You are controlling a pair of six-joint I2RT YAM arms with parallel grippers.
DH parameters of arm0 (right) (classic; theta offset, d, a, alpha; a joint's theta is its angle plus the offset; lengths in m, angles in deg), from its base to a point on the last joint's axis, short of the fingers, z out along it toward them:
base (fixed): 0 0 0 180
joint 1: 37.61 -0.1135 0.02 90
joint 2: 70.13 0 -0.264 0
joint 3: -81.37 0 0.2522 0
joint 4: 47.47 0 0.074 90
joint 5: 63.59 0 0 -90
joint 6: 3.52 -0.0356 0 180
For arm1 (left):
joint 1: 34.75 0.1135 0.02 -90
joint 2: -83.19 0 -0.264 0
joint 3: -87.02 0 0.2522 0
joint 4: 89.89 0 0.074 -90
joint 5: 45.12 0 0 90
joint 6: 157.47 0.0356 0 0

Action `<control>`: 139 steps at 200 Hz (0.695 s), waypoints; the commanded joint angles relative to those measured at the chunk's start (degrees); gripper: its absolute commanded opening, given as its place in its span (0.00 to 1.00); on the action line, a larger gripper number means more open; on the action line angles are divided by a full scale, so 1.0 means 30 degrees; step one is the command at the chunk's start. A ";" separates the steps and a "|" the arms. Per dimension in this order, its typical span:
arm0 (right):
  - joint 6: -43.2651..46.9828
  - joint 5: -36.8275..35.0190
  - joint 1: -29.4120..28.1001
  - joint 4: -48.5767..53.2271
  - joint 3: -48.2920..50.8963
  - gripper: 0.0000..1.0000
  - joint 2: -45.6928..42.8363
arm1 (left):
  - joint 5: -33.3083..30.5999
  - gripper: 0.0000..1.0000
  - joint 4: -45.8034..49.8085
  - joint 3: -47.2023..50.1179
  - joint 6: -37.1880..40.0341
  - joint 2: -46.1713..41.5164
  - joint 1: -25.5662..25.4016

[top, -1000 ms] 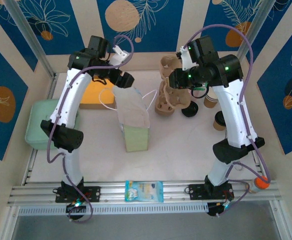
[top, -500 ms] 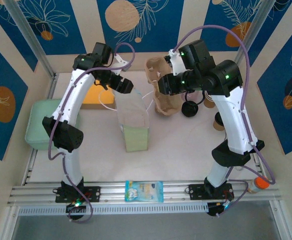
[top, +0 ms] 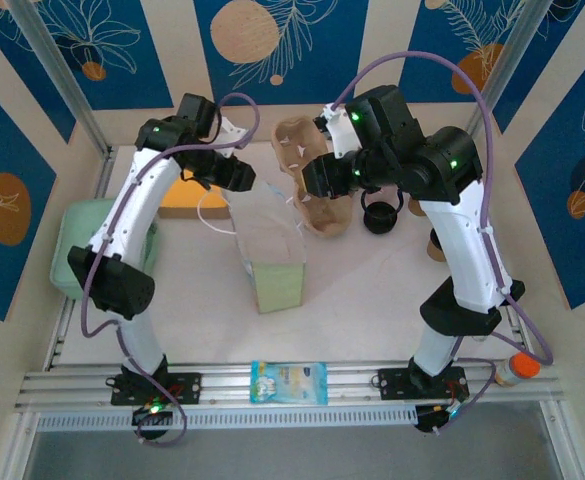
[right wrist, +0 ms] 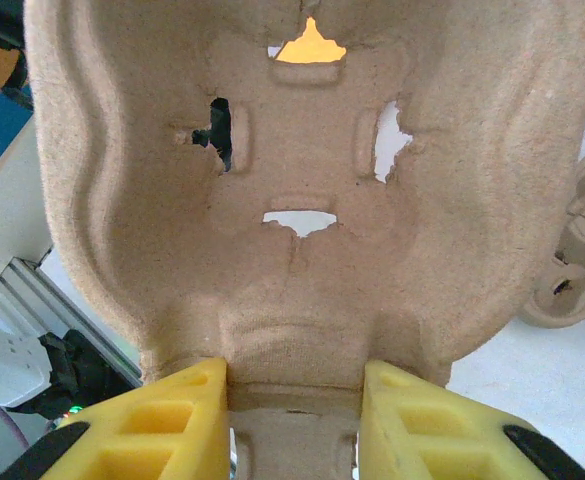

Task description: Pack the takeout coffee

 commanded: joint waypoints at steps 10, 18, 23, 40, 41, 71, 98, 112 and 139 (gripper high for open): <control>0.0099 -0.0400 -0.0442 0.0410 -0.0400 0.32 0.0037 | 0.0150 0.42 -0.0697 0.1100 -0.1540 -0.1343 -0.0551; 0.0121 -0.0415 -0.0575 0.0400 -0.0385 0.32 0.0020 | 0.0269 0.41 -0.0831 0.1333 -0.1784 -0.1478 -0.0691; 0.0123 -0.0422 -0.0654 0.0395 -0.0378 0.32 0.0029 | 0.0284 0.40 -0.0866 0.1425 -0.1902 -0.1556 -0.0772; 0.0083 -0.0413 -0.0969 0.0336 -0.0250 0.32 0.0078 | 0.0592 0.38 -0.1057 0.1734 -0.2253 -0.1743 -0.1013; 0.0086 -0.0429 -0.0996 0.0320 -0.0240 0.32 0.0089 | 0.0623 0.38 -0.1066 0.1745 -0.2266 -0.1748 -0.1021; -0.0052 -0.0504 -0.1575 0.0332 -0.0042 0.32 0.0502 | 0.0936 0.42 -0.1353 0.1846 -0.2476 -0.2172 -0.0958; -0.0458 -0.0769 -0.2255 0.0371 0.0113 0.32 0.0932 | 0.1249 0.61 -0.2317 0.2037 -0.3415 -0.2723 0.0251; -0.0732 -0.1018 -0.2591 0.0338 0.0221 0.32 0.1106 | 0.1281 0.65 -0.2980 0.2283 -0.4103 -0.3070 0.1095; -0.1196 -0.1322 -0.3054 0.0256 0.0360 0.32 0.1485 | 0.1412 0.68 -0.4218 0.3711 -0.4653 -0.4391 0.1964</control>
